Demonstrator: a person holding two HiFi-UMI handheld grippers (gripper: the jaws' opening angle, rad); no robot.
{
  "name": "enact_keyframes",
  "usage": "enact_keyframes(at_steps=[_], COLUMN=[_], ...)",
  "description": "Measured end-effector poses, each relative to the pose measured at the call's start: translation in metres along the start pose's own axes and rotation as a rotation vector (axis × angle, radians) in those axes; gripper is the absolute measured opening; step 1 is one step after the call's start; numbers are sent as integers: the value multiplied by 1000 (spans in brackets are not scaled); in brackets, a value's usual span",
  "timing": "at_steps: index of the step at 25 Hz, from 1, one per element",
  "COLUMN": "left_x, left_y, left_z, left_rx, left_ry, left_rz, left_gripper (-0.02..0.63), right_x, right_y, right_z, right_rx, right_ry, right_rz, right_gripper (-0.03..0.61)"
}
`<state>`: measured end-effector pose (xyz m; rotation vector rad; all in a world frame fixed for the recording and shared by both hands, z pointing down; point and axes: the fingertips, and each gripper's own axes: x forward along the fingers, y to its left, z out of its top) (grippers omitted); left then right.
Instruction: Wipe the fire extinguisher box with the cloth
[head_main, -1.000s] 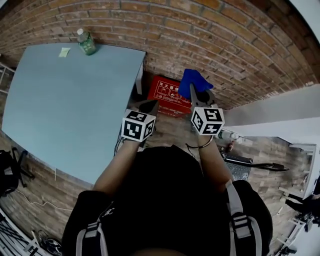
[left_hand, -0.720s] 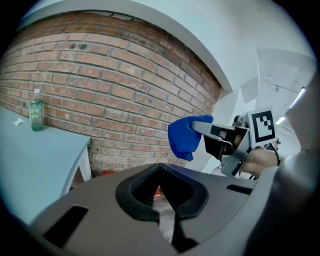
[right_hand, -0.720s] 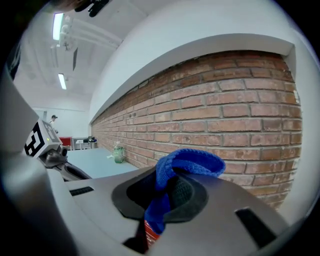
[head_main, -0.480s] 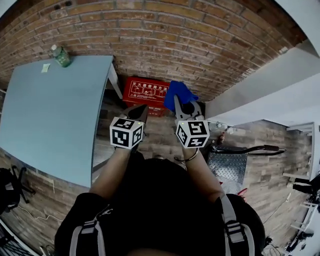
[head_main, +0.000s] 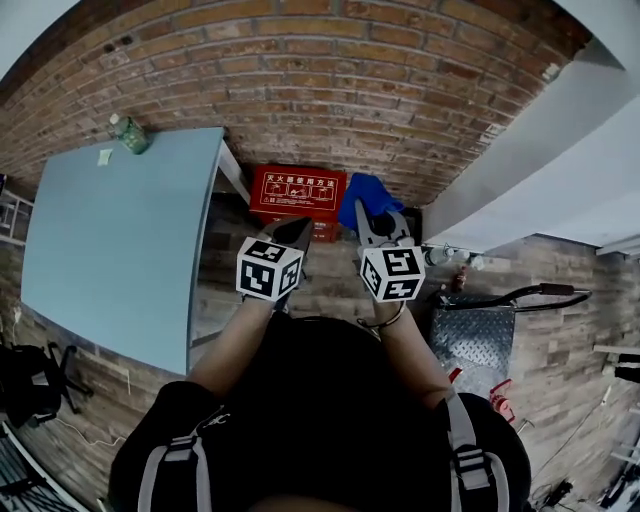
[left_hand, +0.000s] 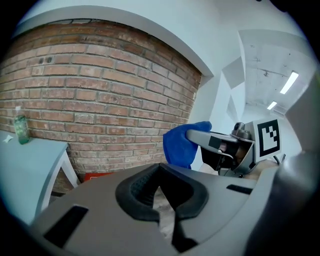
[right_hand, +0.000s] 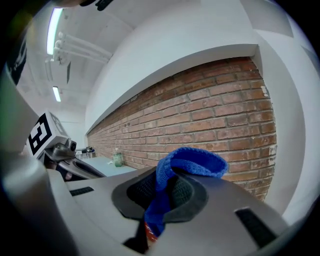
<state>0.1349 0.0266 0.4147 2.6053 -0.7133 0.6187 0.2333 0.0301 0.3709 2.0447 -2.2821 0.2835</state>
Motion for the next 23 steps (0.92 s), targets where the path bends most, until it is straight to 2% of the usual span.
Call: enact_keyframes(at_steps=[11, 16, 23], left_x=[2, -2, -8], left_y=[7, 19, 27], left_z=[5, 11, 8], left_rx=[-4, -13, -22], left_ry=[-1, -15, -8], left_rz=[26, 39, 34], left_gripper=[-6, -6, -6], right_x=[13, 24, 29], right_y=[14, 25, 42], right_z=[2, 8, 14], right_rx=[-17, 6, -7], right_ry=[8, 5, -2], right_rz=[80, 116, 129], right_gripper=[41, 41, 41])
